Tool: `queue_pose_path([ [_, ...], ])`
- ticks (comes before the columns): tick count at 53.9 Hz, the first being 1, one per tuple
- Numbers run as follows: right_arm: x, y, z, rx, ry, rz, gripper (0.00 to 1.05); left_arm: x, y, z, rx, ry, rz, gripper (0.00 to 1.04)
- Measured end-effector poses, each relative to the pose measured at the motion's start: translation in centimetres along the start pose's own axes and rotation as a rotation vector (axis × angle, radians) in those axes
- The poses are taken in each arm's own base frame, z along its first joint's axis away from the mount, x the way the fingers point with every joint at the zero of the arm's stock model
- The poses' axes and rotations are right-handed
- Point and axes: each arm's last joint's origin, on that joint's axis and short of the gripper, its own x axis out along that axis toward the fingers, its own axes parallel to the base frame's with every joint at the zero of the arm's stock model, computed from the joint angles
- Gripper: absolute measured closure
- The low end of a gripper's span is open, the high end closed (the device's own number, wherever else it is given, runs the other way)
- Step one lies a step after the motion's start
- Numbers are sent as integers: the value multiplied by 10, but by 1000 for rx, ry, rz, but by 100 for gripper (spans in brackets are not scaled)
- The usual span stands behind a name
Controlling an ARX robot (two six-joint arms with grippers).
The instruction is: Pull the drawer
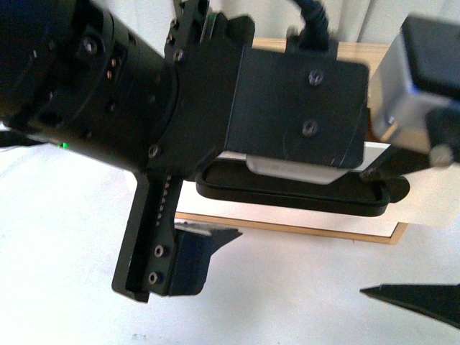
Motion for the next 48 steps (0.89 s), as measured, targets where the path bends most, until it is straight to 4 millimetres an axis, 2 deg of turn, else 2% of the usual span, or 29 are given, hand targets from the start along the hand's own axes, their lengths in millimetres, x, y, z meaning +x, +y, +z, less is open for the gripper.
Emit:
queue_pose_path([
  [12, -37, -4, 14, -19, -72, -148, 9, -36, 13, 14, -10, -31, 136, 6],
  [21, -70, 3, 14, 3, -154, -335, 9, -65, 7, 16, -69, -59, 322, 6],
  [30, -95, 21, -3, 88, -217, -538, 9, -97, -13, 8, -183, -49, 535, 6],
  [36, -107, 36, -17, 155, -240, -640, 9, -115, -34, -2, -307, -20, 637, 6],
  [41, -118, 48, -30, 224, -258, -744, 9, -131, -58, -12, -444, 7, 731, 6],
  [48, -134, 67, -45, 328, -286, -883, 9, -153, -90, -29, -714, -13, 950, 6],
])
